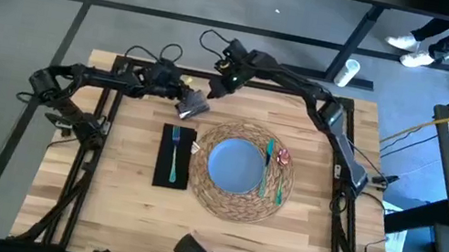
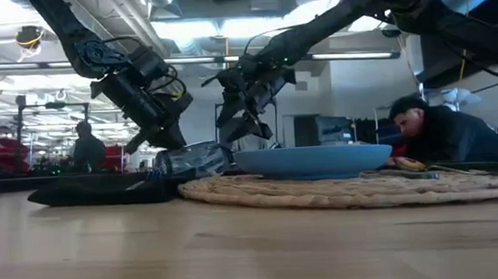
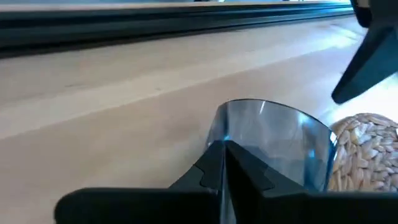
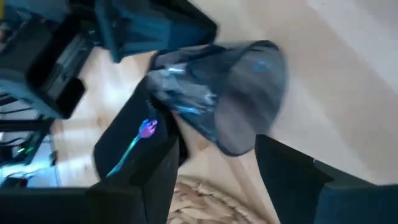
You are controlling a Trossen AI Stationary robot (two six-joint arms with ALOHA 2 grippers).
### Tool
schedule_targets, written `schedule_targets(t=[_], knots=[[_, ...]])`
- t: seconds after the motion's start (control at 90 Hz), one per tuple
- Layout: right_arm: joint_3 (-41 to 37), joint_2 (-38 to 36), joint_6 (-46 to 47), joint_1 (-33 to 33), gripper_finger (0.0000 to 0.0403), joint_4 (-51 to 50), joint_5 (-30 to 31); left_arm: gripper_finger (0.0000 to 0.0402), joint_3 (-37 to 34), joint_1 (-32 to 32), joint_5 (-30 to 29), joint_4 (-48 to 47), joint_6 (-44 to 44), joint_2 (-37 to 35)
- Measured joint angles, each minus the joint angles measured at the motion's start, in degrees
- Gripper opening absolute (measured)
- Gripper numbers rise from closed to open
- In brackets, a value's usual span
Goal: Set table place
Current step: Put the blue glass cup above the brown placemat
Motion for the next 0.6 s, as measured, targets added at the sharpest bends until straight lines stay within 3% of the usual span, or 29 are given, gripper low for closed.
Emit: schedule_targets(t=[0.6], knots=[[0.0, 0.09, -2.64, 3.56, 0.0201, -1.81, 0.22, 0.0, 0.0, -2.58, 3.32, 0.06, -0.31, 0.02]])
